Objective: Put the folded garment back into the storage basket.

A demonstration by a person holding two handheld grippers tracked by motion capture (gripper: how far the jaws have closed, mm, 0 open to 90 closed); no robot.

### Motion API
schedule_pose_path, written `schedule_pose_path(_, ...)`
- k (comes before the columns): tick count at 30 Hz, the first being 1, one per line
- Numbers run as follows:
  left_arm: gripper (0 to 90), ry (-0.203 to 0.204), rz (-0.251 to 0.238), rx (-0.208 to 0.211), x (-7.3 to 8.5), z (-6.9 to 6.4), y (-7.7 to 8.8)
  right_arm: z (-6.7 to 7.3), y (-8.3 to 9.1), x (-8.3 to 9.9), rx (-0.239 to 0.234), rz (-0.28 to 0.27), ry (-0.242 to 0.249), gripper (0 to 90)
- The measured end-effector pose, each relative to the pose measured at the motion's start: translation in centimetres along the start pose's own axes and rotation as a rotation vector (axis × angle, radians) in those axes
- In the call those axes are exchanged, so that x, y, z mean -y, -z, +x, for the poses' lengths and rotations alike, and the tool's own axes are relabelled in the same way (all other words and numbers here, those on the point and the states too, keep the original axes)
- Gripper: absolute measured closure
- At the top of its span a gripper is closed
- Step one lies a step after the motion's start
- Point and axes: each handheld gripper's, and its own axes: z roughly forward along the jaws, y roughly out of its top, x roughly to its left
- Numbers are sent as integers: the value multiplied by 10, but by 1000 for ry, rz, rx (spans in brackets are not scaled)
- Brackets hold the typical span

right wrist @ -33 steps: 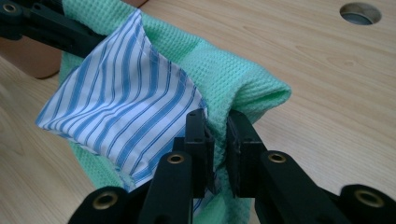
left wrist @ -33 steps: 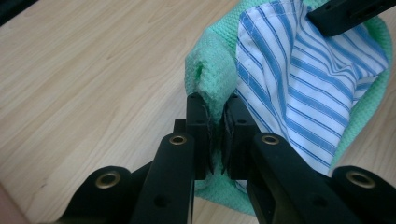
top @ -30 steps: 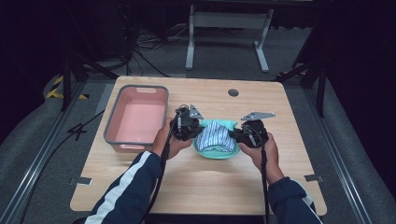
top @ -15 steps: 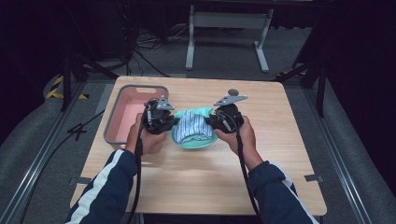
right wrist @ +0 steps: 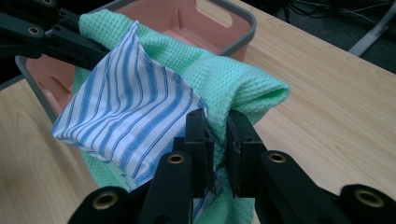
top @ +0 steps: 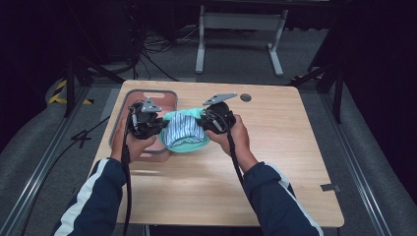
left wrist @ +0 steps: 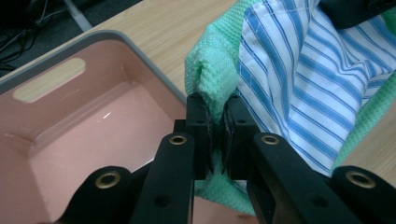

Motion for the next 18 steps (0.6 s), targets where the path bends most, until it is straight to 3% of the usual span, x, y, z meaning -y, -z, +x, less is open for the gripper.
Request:
schedule_pose_path(9, 829, 19, -3, -44, 5, 21, 14, 10, -17, -22, -29, -30, 13, 800)
schedule_pose_path(16, 829, 42, -9, -79, 13, 36, 22, 23, -32, -32, -54, -22, 28, 801)
schedule_pose_path(18, 829, 31, 7, -93, 15, 39, 24, 27, -38, -35, -55, -15, 31, 800)
